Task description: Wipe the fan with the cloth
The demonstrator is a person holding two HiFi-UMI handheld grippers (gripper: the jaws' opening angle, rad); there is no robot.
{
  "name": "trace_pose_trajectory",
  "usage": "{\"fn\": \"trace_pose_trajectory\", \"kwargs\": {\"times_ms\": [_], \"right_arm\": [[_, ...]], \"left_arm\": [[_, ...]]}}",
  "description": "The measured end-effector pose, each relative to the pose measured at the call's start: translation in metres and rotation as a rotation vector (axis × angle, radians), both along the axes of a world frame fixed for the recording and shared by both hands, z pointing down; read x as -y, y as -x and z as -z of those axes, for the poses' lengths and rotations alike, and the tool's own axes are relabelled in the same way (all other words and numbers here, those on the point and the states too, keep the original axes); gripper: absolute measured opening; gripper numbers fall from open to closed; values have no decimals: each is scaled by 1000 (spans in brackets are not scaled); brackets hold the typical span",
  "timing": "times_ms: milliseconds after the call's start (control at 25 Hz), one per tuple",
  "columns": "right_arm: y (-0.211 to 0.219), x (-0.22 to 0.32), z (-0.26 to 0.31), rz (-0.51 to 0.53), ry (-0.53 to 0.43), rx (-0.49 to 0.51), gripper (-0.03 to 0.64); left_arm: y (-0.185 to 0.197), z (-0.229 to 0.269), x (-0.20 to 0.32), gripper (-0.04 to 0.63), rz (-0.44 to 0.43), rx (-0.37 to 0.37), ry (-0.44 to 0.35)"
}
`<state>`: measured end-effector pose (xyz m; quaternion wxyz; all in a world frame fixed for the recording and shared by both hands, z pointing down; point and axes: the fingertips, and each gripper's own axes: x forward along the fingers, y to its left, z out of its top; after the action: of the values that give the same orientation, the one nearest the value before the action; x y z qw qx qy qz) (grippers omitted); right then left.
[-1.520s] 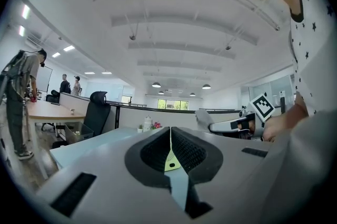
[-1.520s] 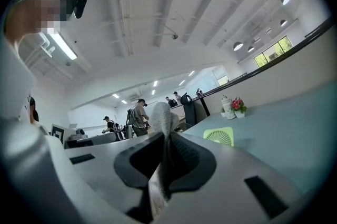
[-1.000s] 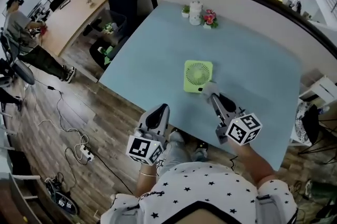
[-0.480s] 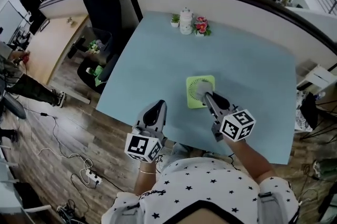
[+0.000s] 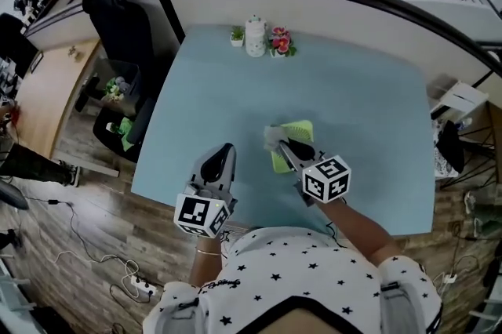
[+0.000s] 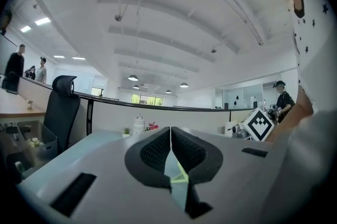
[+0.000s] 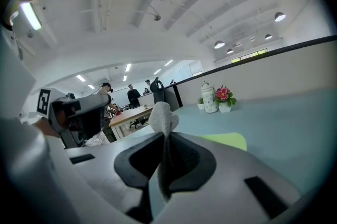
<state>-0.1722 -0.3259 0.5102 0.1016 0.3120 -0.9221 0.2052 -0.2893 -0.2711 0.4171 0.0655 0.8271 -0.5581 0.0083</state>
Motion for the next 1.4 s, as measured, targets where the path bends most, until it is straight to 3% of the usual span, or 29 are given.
{"fn": "trace_pose_trajectory", "kwargs": {"times_ms": [480,720,1400], "right_arm": [[15,16,-37,-16,40,-126,29],[10,18,-36,-29,41,-121,29],[-84,49,-34,-252,32,-173,30]], "left_arm": [[-2,-11,38,32,-77,-42,10],[0,-17,42,32,-82,-54,18],[-14,-11,37,32,-124,-63,11]]}}
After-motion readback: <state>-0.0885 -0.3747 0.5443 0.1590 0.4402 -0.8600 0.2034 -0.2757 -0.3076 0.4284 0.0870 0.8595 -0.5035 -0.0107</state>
